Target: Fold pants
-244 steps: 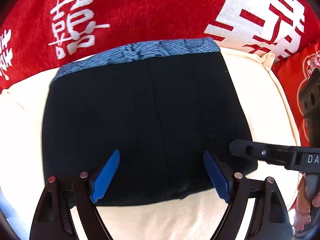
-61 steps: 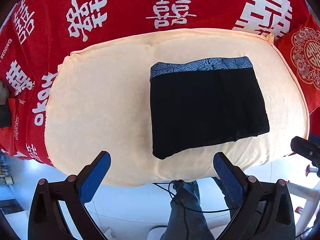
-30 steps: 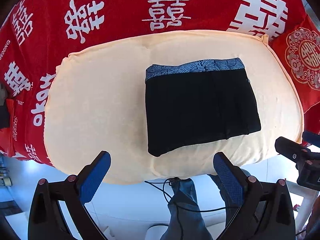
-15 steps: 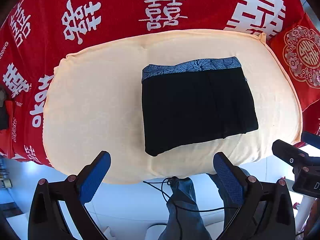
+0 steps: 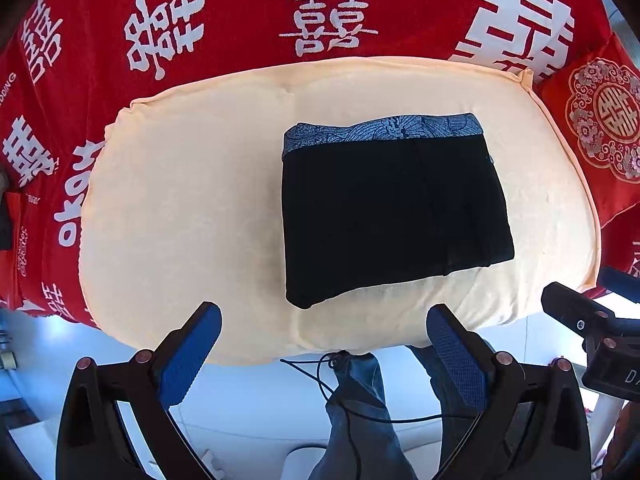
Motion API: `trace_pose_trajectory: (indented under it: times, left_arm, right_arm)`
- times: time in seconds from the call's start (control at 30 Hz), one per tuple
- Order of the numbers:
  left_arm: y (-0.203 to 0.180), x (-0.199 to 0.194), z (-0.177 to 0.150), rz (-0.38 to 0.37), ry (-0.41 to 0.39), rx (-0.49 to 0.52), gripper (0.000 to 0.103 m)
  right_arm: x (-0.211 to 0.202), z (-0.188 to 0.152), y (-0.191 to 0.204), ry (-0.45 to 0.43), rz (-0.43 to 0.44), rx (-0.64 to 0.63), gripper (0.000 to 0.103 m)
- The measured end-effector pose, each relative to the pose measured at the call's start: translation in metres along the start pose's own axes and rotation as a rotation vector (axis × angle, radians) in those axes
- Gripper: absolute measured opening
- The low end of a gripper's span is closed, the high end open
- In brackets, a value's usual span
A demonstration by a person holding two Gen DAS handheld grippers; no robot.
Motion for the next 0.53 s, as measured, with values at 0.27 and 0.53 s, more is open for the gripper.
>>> trace_pose_trajectory:
  times: [0.27,0.53]
  left_arm:
    - [-0.0006,-0.0019,0.0017,-0.013,-0.011,0.003,0.103]
    - [-0.0048,-0.0055,0.0027,-0.035,-0.025,0.013,0.103]
  right_arm:
    - [-0.0009,0.0016,0.0023,-0.003,-0.006,-0.01,0.103]
    - [-0.0002,0.0015,0.0016,0.001,-0.01,-0.011,0.103]
Point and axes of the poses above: each gripper's, at about its wrist camera, not at the fingertips, and x roughly the way its jaws point, y to its left, z to its top, the point moved 9 cm from there along x, roughly the way its jaws point, and after that the axes turned 1 degree about -x, right-handed, at the moved point
